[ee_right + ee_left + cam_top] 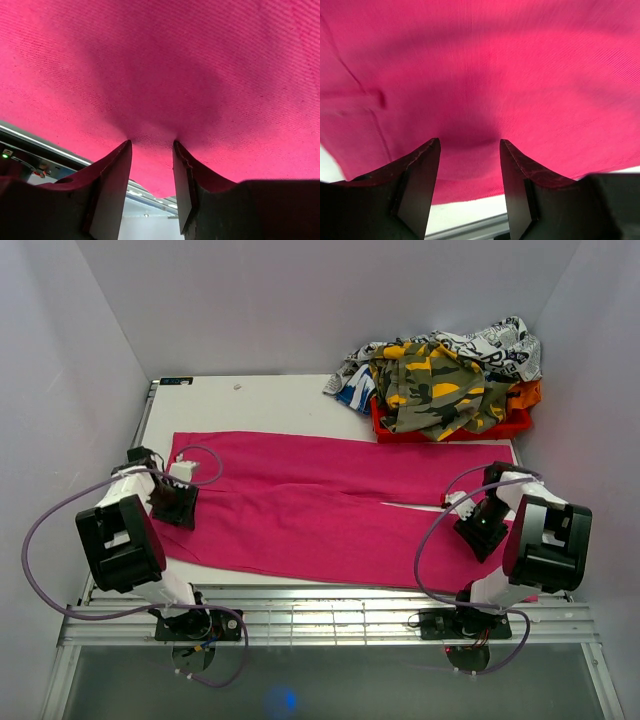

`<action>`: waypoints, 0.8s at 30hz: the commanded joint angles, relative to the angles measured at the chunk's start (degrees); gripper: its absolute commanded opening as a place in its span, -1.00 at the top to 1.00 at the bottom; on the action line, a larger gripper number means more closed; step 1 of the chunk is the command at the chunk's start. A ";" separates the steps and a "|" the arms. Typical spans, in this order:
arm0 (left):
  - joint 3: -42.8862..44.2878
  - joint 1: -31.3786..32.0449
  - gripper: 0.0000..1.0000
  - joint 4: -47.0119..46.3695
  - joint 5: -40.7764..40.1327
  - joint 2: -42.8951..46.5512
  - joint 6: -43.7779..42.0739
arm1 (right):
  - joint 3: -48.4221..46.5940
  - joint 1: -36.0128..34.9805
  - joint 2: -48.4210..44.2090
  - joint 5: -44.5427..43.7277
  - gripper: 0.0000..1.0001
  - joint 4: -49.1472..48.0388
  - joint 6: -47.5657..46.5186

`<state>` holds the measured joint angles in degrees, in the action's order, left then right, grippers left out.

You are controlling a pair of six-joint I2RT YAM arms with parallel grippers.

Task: Fold and stack the trousers
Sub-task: Flatten the trousers out

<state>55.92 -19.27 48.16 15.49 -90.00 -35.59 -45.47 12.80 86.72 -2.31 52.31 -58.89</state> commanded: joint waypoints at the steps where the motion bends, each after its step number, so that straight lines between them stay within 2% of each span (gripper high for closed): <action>1: -4.14 -2.87 -0.23 -0.53 -3.18 2.37 -6.15 | -3.83 0.39 4.42 -0.77 0.10 -6.34 -0.52; 8: -12.32 -6.40 -0.22 1.23 -4.23 8.07 -8.09 | -8.93 0.39 8.47 0.20 0.11 -7.93 0.62; 12: -13.74 -8.24 -0.22 2.37 -5.03 10.36 -10.02 | -8.76 0.39 6.63 1.69 0.11 -3.20 -1.22; 15: -8.39 -10.35 -0.25 6.67 -0.47 11.86 -12.21 | -11.55 0.65 1.54 7.03 0.09 1.11 -2.28; 16: -6.02 -10.61 -0.29 7.81 1.28 12.04 -12.39 | -15.22 0.65 0.13 8.53 0.08 3.12 -2.19; 17: -0.52 -10.53 -0.31 9.83 5.65 11.43 -12.57 | -17.43 0.65 -0.23 12.03 0.07 3.84 -1.93; 19: 5.48 -10.44 -0.34 11.33 10.59 9.67 -12.13 | -21.92 0.65 0.55 15.38 0.06 3.94 0.70; 20: 11.34 -10.35 -0.37 11.51 14.27 6.62 -10.22 | -26.12 0.65 2.30 17.92 0.05 3.59 3.23; 24: 24.01 -8.77 -0.36 10.29 19.74 -3.92 -3.72 | -34.05 0.56 9.32 20.85 0.07 -1.15 8.61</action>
<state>72.55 -29.04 58.02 25.45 -87.70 -43.88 -75.07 13.17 91.15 12.21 53.76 -55.13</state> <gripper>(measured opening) 0.683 0.469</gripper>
